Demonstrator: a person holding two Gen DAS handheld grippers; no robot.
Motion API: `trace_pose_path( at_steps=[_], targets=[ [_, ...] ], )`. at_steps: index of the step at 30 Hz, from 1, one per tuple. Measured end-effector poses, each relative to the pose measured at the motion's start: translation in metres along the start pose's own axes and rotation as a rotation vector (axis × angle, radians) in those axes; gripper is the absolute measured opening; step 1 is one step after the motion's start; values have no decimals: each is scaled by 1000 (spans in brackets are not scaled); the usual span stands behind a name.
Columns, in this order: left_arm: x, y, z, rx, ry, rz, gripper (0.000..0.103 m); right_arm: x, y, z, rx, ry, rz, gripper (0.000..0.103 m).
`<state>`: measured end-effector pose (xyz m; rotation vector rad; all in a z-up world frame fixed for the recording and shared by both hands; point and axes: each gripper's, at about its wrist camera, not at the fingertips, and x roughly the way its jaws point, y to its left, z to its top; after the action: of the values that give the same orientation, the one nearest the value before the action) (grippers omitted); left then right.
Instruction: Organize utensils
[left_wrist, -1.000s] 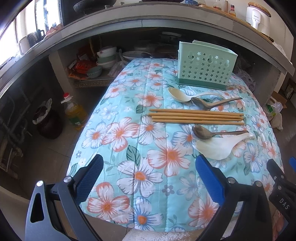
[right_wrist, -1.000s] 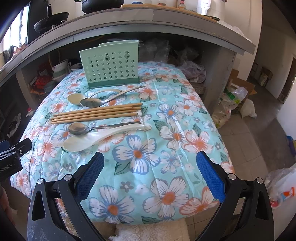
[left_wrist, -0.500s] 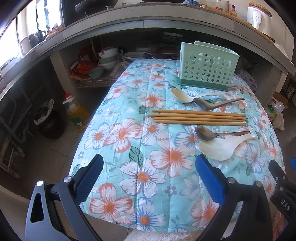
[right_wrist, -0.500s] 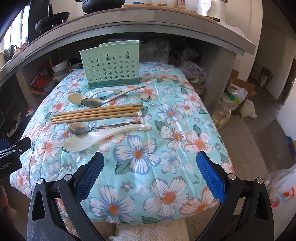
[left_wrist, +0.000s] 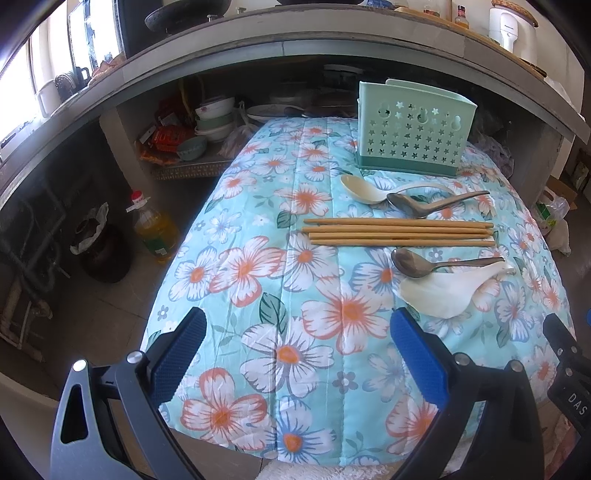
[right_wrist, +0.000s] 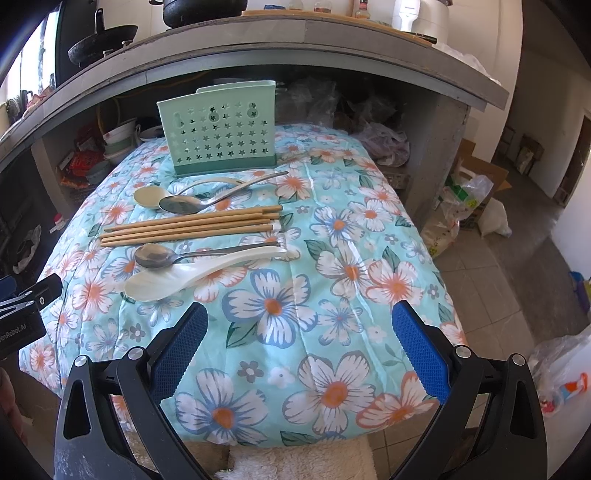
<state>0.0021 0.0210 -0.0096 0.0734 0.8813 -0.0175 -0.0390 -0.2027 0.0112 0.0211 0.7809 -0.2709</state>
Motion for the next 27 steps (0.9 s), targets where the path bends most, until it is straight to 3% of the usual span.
trace_pose_path(
  at_steps=[15,22,27],
  targets=[
    [24,14,3,38,-16,-66,98,12,24,-5,-87,-18,12,95],
    [40,33,17,-41,-49,-323,98,32,49,-16,-150,-19,84,95],
    [54,16,34,4,-33,-410,98,50,58,-26,-169,18,121,95]
  ],
)
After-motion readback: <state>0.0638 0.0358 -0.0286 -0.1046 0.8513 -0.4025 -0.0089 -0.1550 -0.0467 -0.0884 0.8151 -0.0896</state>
